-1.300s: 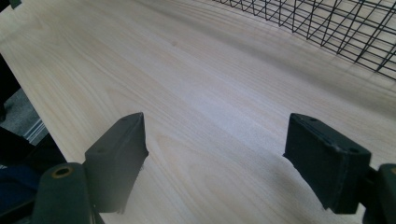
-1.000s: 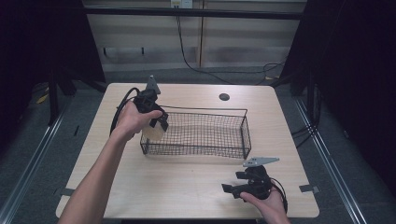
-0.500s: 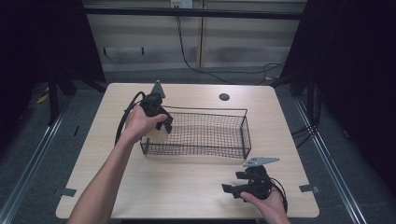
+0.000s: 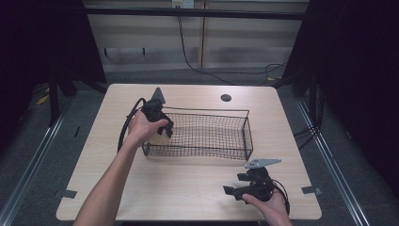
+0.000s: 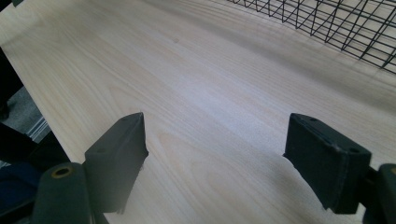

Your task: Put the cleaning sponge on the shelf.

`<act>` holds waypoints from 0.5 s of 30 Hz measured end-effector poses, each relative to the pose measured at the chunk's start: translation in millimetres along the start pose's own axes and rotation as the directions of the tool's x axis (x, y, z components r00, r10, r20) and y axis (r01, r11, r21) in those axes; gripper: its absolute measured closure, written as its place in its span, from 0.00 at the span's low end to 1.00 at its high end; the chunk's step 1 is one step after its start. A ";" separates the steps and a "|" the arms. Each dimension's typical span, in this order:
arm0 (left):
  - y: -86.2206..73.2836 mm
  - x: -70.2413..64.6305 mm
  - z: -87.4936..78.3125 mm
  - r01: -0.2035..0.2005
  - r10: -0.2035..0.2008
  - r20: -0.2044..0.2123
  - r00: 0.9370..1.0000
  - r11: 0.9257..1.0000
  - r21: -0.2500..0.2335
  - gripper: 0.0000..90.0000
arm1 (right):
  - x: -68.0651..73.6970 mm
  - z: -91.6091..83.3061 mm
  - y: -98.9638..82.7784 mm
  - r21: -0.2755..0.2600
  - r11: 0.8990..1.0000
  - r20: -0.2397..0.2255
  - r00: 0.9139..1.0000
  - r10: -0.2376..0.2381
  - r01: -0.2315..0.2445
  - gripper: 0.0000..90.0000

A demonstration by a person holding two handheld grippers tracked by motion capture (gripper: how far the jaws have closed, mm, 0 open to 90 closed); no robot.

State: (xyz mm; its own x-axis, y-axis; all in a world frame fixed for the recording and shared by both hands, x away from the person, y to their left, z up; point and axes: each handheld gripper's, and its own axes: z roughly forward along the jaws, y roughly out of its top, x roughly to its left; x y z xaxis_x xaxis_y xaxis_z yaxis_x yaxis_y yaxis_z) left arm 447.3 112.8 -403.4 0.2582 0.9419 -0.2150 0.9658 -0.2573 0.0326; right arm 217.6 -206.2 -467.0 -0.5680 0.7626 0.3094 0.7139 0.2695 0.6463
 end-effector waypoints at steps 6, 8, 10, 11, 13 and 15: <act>0.1 1.6 6.9 0.024 -0.024 -0.012 1.000 1.000 0.015 0.31 | 0.2 -0.4 0.1 0.001 1.000 -0.002 1.000 0.005 -0.005 0.22; -0.1 2.9 9.8 0.027 -0.027 -0.013 1.000 1.000 0.015 0.31 | 0.3 -0.5 0.0 0.001 1.000 -0.002 1.000 0.004 -0.004 0.22; -0.9 3.3 12.3 0.038 -0.038 -0.019 0.999 0.999 0.013 0.31 | 0.3 -0.5 -0.1 0.002 1.000 -0.002 1.000 0.003 -0.003 0.22; -0.7 3.7 12.3 0.037 -0.037 -0.018 0.999 0.999 0.022 0.31 | -0.1 -0.1 0.0 0.001 1.000 -0.002 1.000 -0.003 0.003 0.22; -0.8 3.2 12.7 0.038 -0.037 -0.024 0.999 0.999 0.018 0.31 | 0.1 -0.1 0.1 0.002 1.000 -0.001 1.000 -0.004 0.004 0.22; -0.5 3.1 13.3 0.035 -0.034 -0.019 0.999 0.999 0.024 0.31 | 0.7 -0.5 -0.1 0.002 1.000 -0.003 1.000 0.000 0.000 0.22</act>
State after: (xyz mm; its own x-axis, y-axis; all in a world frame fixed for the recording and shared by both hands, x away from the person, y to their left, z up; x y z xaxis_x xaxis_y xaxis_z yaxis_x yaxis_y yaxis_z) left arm 447.4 113.0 -417.1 0.2253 0.9541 -0.1974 0.9733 -0.2294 0.0020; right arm 217.0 -206.0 -466.5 -0.5689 0.7610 0.3117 0.7149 0.2704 0.6448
